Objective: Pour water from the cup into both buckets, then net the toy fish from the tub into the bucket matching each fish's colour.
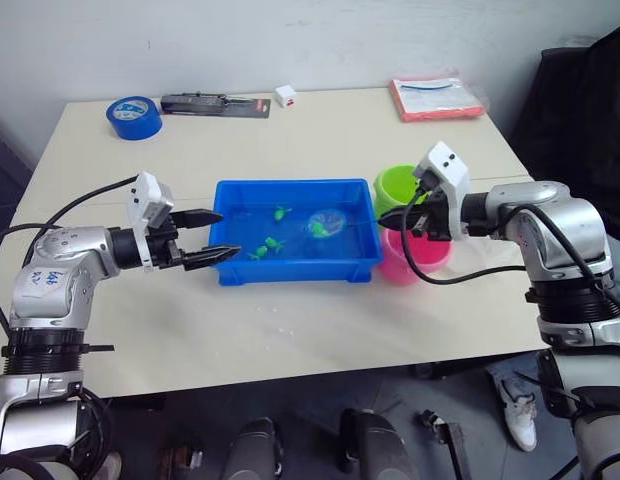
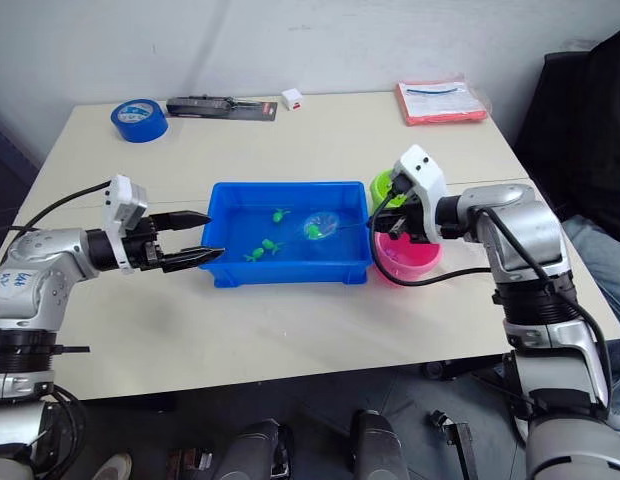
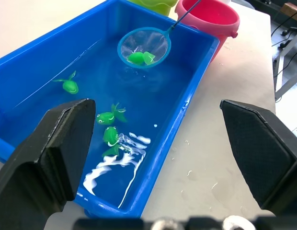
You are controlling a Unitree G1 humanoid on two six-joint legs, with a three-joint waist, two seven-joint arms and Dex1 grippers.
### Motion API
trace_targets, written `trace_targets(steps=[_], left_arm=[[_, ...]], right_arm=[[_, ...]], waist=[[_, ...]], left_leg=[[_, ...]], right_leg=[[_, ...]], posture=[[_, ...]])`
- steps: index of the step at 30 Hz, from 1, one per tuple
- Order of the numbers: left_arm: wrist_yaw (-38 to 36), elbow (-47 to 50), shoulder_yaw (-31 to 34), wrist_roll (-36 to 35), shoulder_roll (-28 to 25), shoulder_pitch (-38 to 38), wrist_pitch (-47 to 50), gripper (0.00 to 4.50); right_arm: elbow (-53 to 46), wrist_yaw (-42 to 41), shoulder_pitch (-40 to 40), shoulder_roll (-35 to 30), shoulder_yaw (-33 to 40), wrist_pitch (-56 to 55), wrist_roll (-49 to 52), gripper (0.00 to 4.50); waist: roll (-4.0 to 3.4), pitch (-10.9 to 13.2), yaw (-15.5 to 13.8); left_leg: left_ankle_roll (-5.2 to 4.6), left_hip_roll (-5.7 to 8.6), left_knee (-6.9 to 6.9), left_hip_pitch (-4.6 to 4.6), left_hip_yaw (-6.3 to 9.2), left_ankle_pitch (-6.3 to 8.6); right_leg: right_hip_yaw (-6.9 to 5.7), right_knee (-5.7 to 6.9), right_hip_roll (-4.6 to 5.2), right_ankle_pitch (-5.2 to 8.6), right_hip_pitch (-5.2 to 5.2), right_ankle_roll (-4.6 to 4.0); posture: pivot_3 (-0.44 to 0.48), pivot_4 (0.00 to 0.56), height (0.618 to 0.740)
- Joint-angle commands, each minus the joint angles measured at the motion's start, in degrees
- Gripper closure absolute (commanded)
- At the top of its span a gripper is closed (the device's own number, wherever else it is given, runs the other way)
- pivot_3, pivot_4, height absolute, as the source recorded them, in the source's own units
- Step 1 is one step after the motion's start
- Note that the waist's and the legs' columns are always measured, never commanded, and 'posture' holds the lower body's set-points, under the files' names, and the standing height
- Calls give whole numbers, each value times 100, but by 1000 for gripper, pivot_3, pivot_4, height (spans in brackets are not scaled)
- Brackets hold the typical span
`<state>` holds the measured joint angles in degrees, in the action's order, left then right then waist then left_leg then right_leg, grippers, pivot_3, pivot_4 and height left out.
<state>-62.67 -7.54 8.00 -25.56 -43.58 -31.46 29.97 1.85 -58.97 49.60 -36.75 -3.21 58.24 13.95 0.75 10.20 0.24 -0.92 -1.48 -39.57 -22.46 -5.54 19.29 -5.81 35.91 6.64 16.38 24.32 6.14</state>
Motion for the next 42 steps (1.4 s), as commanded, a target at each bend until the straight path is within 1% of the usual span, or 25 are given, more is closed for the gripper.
trace_targets(steps=[1, 4, 8, 12, 14, 18, 24, 28, 33, 42], left_arm=[[-73, 66, 118, -107, -122, -140, -11, 18], [-105, 45, 110, -111, -130, -175, -11, 18], [-171, -81, 49, -66, -112, -314, -62, 18], [-257, -240, -44, -15, -71, -484, -130, 18], [-282, -311, -81, 7, -52, -549, -165, 18], [-332, -593, -209, 70, 62, -828, -335, 18], [-377, -1082, -308, 181, 308, -1277, -649, 18], [-327, -1579, -428, 403, 562, -1648, -1130, 18], [-323, -1979, -463, 541, 758, -1927, -1404, 18], [-394, -2093, -453, 614, 772, -1970, -1476, 18]], right_arm=[[-636, 150, -188, -107, 492, 262, 453, 3718], [-1046, 296, -434, -149, 742, 435, 746, 3718], [-1835, 542, -954, -168, 1100, 622, 1164, 3718], [-2160, 825, -1086, -143, 1351, 822, 1496, 3718], [-2236, 959, -1117, -169, 1453, 862, 1602, 3718], [-2135, 1327, -1175, -431, 1995, 841, 1644, 3718], [-1800, 1655, -1217, -829, 2219, 519, 1517, 3718], [-1553, 1957, -1248, -1007, 1977, -13, 1149, 3718], [-1329, 2253, -1348, -1180, 1379, -894, 417, 3718], [-1026, 2486, -1651, -1635, 349, -2457, -1082, 3718]], waist=[[0, 0, -4], [0, 0, -14], [0, 0, -19], [0, 0, -4], [0, 0, -6], [0, 0, -18], [0, 0, -28], [0, 0, -24], [0, 0, 3], [0, 0, -23]], left_leg=[[0, -1, 1, -1, 0, 0], [0, 2, 0, -2, 1, 0], [-1, 1, 0, -3, 1, 1], [-1, 2, -1, -3, -1, 1], [-1, 1, 1, -3, -1, 1], [-1, 8, 1, -4, -4, 1], [-5, 32, 0, -5, -2, 4], [-5, 33, 0, -4, -3, 3], [-5, 32, 0, -5, -7, 3], [-5, 31, -1, -8, -8, 3]], right_leg=[[0, 0, 0, 0, 0, 0], [0, 0, 1, 0, 1, 0], [0, -1, 0, 0, 1, 0], [2, 0, 1, 0, 2, 0], [1, 0, -1, 0, 3, 0], [2, -1, -1, 0, 4, 0], [3, -1, 3, 0, 4, 0], [3, 0, 3, 0, 4, 0], [3, 0, 1, 0, 7, 1], [4, 1, 3, 0, 11, 1]], posture=[[0, 150, 737], [0, 150, 737], [0, 150, 737], [0, 150, 737], [0, 150, 737], [0, 150, 737], [0, 150, 737], [0, 150, 737], [0, 150, 737], [0, 150, 737]])
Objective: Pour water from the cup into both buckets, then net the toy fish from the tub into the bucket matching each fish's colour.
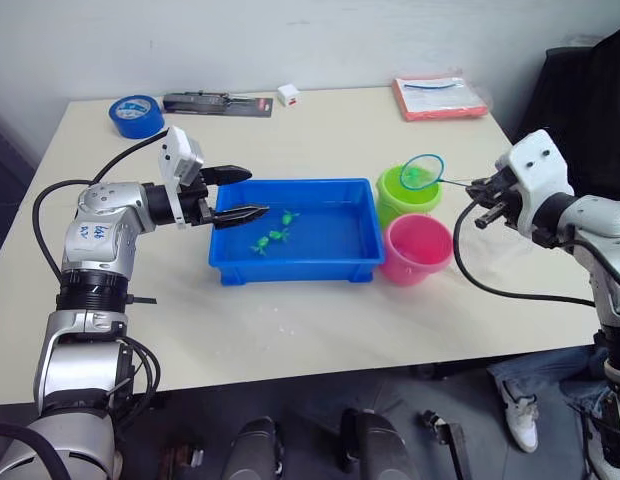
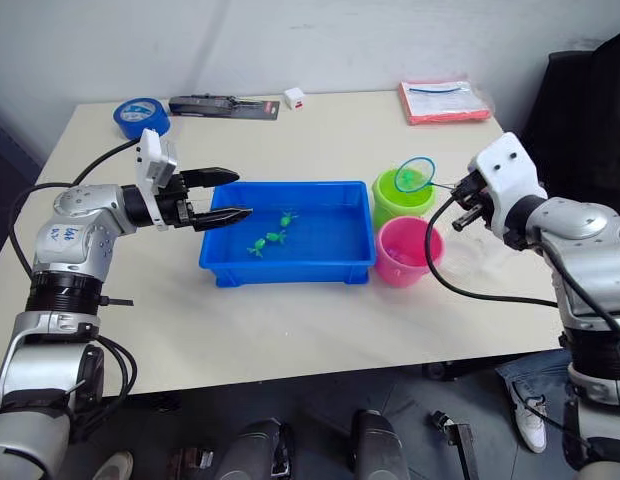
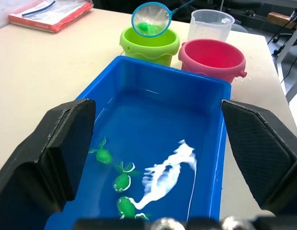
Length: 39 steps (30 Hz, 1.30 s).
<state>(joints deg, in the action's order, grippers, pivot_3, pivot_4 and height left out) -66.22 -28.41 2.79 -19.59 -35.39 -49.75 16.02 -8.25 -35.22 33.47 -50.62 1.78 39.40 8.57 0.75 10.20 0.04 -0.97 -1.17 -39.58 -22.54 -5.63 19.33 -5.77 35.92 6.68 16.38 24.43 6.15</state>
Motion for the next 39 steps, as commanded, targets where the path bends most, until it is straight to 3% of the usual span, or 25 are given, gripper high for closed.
trace_targets(steps=[1, 10, 17, 24, 30, 36, 39], left_arm=[[-41, -6, 68, 19, -51, -139, -79, 18], [-55, 32, 57, 22, -71, -88, -37, 18], [-66, 41, 59, 26, -65, -78, -13, 18], [-75, 45, 58, 25, -60, -70, 3, 18], [-71, 194, 165, -57, -175, 38, 142, 18], [-49, 469, 478, -183, -714, 490, 552, 18], [14, 630, 717, -210, -1020, 833, 637, 18]], right_arm=[[-4, 148, -71, -342, -309, -823, -801, 3718], [103, 401, -255, -1006, -1183, -2966, -2832, 3718], [164, 537, -295, -1280, -1268, -4090, -3875, 3718], [174, 504, -492, -1261, -1090, -4501, -4282, 3718], [-143, 83, -353, -1033, -685, -4137, -3768, 3718], [-917, -1265, 164, -321, -290, -2225, -2139, 3718], [-1119, -1539, 480, 175, -318, -955, -1529, 3718]], waist=[[0, 0, -1], [0, 0, 9], [0, 0, 10], [0, 0, 8], [0, 0, 8], [-1, 0, 93], [-1, 0, 132]], left_leg=[[0, 0, -1, 0, 1, 0], [0, -2, -2, -1, -1, 0], [0, -4, -3, -2, -1, 0], [0, -5, -5, -2, -1, 0], [0, -5, -6, -2, -1, 0], [1, -25, -7, 2, 14, 0], [1, -44, -8, 3, 15, 0]], right_leg=[[0, 0, 0, 0, 0, 0], [0, -1, -1, 0, 1, 0], [0, -2, -1, 0, 1, 0], [0, -2, -2, 0, 0, 0], [-1, -1, -2, 0, 0, 0], [-4, -1, -14, 0, 0, 0], [-3, 0, -12, 0, 0, 0]], posture=[[0, 150, 737], [0, 150, 737], [0, 150, 737], [0, 150, 737], [0, 150, 737], [0, 150, 737], [0, 150, 737]])
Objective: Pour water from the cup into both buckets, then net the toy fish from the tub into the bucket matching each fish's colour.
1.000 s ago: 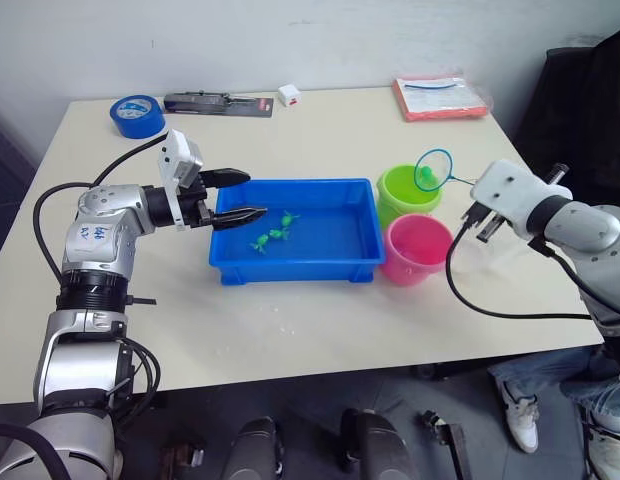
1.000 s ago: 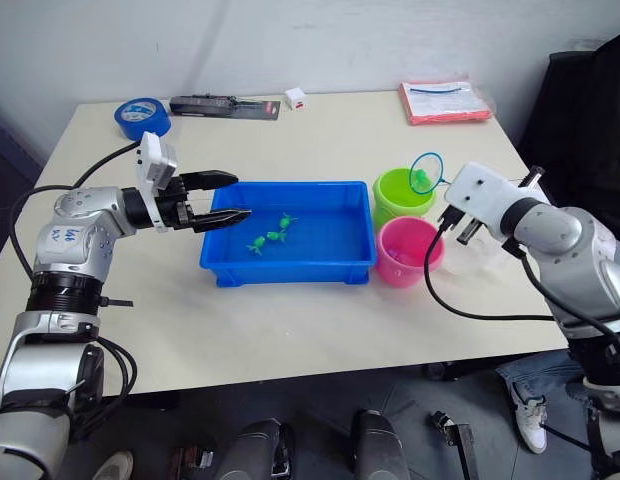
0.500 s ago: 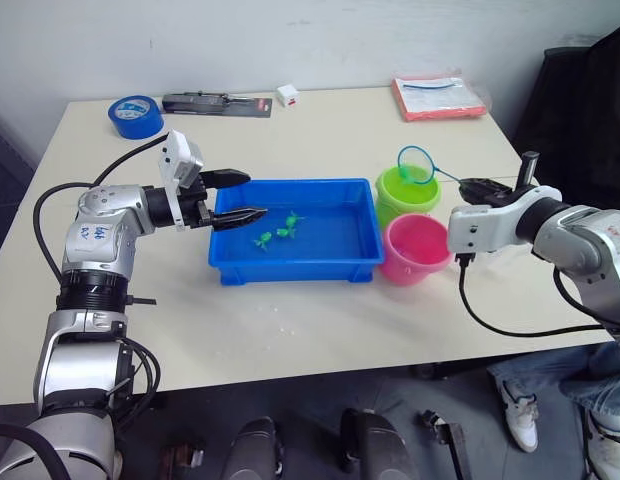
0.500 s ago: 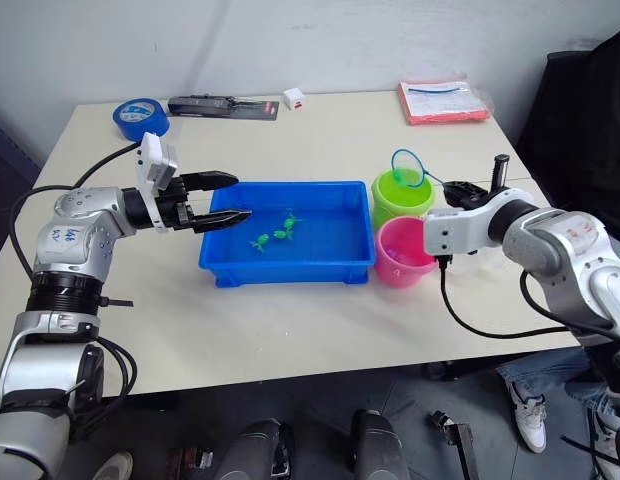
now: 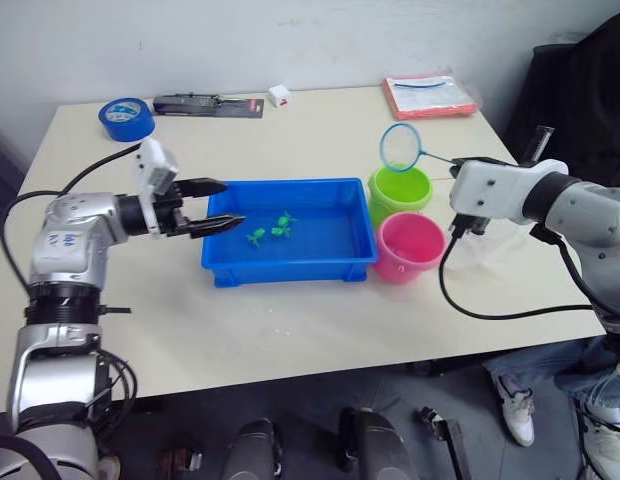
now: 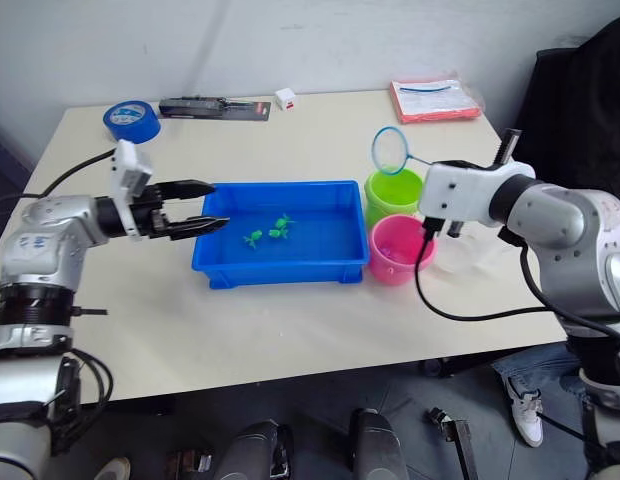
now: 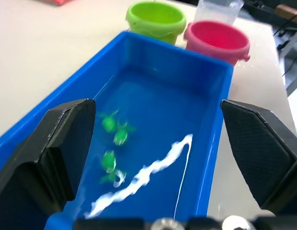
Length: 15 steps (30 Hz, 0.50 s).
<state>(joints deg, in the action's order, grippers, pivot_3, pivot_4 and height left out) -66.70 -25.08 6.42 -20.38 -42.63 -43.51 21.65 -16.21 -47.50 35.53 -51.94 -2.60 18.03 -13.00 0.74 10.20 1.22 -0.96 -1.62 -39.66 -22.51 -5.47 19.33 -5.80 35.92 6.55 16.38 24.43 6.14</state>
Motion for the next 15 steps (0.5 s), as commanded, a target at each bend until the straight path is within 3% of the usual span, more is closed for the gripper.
trace_targets(steps=[1, 3, 8, 15], left_arm=[[99, 356, 401, -131, -354, 299, 90, 18], [184, 480, 503, -160, -413, 451, 158, 18], [342, 853, 696, -257, -477, 834, 344, 18], [494, 1164, 808, -361, -495, 1078, 480, 18]], right_arm=[[-354, -347, 366, 427, 70, 1575, 725, 3718], [-442, -389, 553, 701, -24, 2620, 990, 3718], [-527, -293, 772, 1120, -436, 3982, 1367, 3718], [-534, -121, 987, 1272, -760, 4770, 1733, 3718]], waist=[[0, 0, 15], [0, 0, 2], [0, 0, -74], [0, 0, -99]], left_leg=[[0, 0, 0, -1, 1, 0], [0, 1, -1, -1, 0, 0], [-3, 4, -4, -6, 5, 2], [-3, 8, -8, -13, -4, 5]], right_leg=[[0, 1, 1, 0, 0, 0], [0, 3, 4, 0, 0, 0], [1, 6, 7, 0, 0, -1], [0, 5, 8, 0, 4, -1]], posture=[[0, 150, 737], [0, 150, 737], [0, 150, 737], [0, 150, 737]])
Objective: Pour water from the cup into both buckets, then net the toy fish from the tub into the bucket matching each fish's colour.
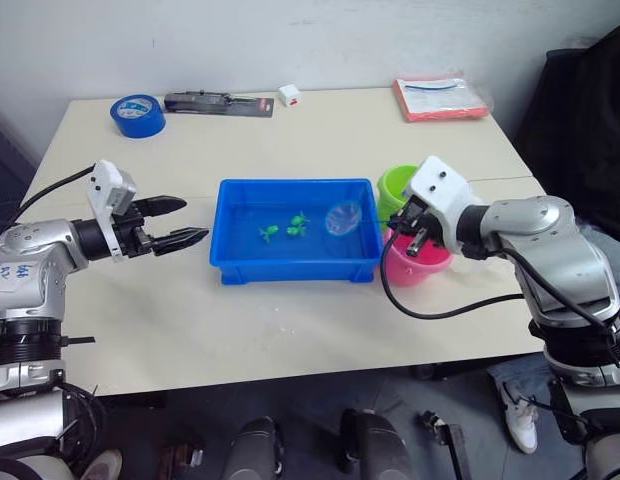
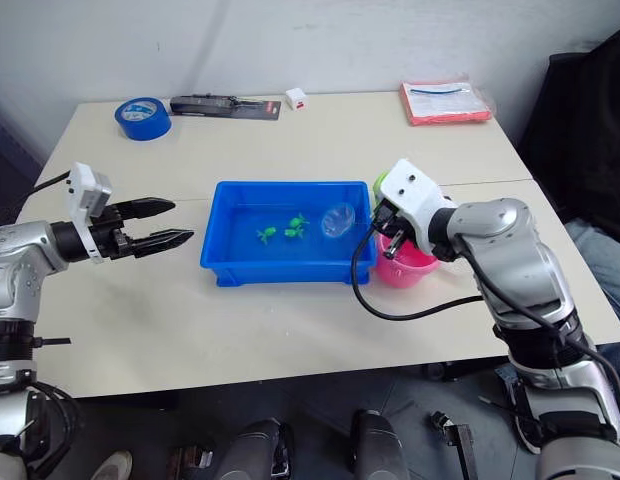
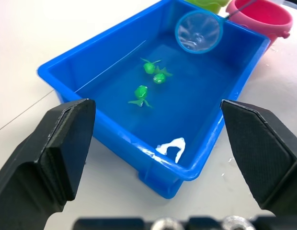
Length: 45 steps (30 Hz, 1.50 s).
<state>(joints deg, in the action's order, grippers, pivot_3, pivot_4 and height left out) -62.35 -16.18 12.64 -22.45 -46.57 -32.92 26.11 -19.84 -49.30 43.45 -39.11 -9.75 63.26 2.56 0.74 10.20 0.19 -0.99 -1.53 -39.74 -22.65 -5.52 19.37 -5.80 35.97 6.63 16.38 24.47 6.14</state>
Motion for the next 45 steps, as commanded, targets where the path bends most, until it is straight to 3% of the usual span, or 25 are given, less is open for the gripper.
trace_targets(steps=[1, 10, 16, 28, 45], left_arm=[[77, 300, 188, -161, -96, 34, 45, 18], [199, 483, 136, -248, -13, 96, 120, 18], [178, 515, 94, -234, -74, 156, 117, 18], [170, 548, 60, -221, -126, 153, 127, 18], [107, 478, 15, -243, -131, 63, 123, 18]], right_arm=[[-183, 72, 208, -23, -84, 296, 216, 3718], [-231, 271, 133, -52, -575, 444, 408, 3718], [197, 667, 114, 361, -697, 246, 418, 3718], [801, 1206, 132, 1095, -386, -65, 583, 3718], [-143, 1141, 164, 1033, 492, 1130, 1803, 3718]], waist=[[0, 0, 6], [0, 0, 7], [0, 0, 27], [0, 0, 65], [0, 0, 136]], left_leg=[[1, -1, 0, 0, 0, 0], [2, -2, 1, 0, -8, 1], [3, -1, 1, 1, -12, 2], [5, -4, 1, -1, -13, 2], [5, -7, 5, -1, -10, 3]], right_leg=[[0, 0, -1, 0, 1, 0], [-2, 0, -3, 0, 2, 0], [-1, 0, -5, 0, 3, 0], [-2, 0, -5, 0, 5, 0], [-1, 0, -4, 0, 6, 0]], posture=[[0, 150, 737], [0, 150, 737], [0, 150, 737], [0, 150, 737], [0, 150, 737]])
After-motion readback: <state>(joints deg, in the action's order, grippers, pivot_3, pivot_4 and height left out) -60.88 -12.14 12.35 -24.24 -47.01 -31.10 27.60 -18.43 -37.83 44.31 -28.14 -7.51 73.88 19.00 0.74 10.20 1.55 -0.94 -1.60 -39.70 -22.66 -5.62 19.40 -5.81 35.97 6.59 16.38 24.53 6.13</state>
